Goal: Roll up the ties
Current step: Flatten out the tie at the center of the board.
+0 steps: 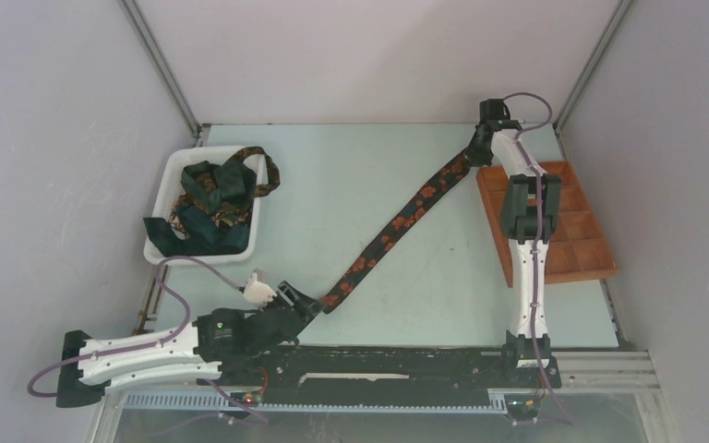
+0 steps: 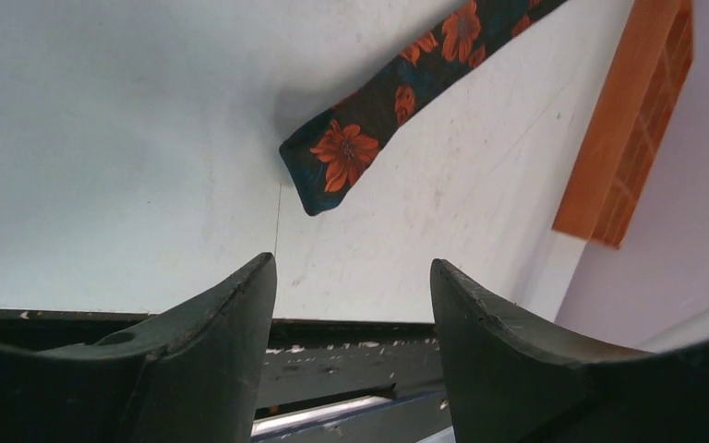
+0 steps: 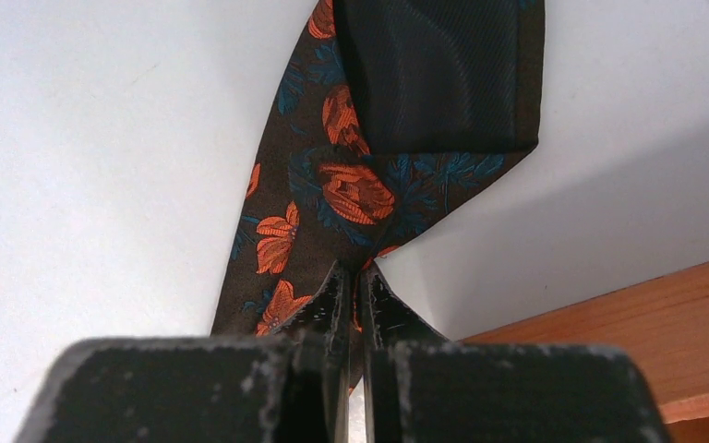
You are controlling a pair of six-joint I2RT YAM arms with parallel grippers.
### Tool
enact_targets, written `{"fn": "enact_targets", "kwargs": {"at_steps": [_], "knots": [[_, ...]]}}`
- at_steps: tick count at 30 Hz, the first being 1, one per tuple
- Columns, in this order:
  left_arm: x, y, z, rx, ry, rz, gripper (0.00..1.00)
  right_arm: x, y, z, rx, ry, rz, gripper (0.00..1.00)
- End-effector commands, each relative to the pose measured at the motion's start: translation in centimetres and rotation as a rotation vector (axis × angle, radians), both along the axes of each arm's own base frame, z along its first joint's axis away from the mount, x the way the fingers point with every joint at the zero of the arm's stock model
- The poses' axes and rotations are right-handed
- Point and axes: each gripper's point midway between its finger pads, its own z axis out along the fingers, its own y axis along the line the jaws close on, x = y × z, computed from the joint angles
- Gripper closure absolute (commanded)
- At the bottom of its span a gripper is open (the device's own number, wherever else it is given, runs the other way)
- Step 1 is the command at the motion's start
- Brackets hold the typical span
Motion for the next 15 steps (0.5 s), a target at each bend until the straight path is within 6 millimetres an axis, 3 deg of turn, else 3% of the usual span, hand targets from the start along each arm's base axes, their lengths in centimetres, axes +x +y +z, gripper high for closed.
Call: {"fn": "enact_targets", "kwargs": {"at_steps": [1,3,15], "knots": [[1.8,0.6,0.4,-0.1,-0.03,0.173,0.34,0.5,0.5,3.4,0.069,-0.075,-0.01,1.0],[2.2,0.6,0.4,-0.122,-0.033,0.211,0.35,0.5,-0.9,3.1,0.097,-0.07,-0.03,1.0],[3.5,-0.2,-1.4,-0.106,-0.004,0.294,0.42,0.4,-1.3,2.6,0.168,-0.067,-0.031,1.0]]}}
